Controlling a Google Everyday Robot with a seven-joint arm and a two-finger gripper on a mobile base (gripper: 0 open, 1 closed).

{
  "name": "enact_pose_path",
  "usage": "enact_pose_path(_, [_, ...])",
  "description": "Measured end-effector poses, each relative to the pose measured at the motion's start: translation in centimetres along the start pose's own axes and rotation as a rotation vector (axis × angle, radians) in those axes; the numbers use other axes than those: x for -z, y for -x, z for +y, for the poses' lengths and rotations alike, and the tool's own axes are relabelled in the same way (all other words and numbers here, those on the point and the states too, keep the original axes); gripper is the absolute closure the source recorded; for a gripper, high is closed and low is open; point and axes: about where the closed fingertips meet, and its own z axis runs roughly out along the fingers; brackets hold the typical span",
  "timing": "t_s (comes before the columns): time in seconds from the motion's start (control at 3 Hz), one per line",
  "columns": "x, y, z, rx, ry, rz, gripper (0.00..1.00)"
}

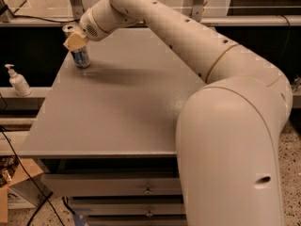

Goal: Knock redbull can over

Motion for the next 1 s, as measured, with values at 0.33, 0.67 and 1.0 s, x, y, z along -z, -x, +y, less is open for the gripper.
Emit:
enact_pose_path(0.33, [1.4, -0.7, -0.6, -0.013, -0.031, -0.008, 0.85])
enact_pose_path(0.67, [4.7, -2.5, -1.7, -0.004, -0.075, 0.032, 1.0])
enact_pose_path(1.0, [8.1, -5.1, -2.8, 0.03, -0.102, 0.15, 1.0])
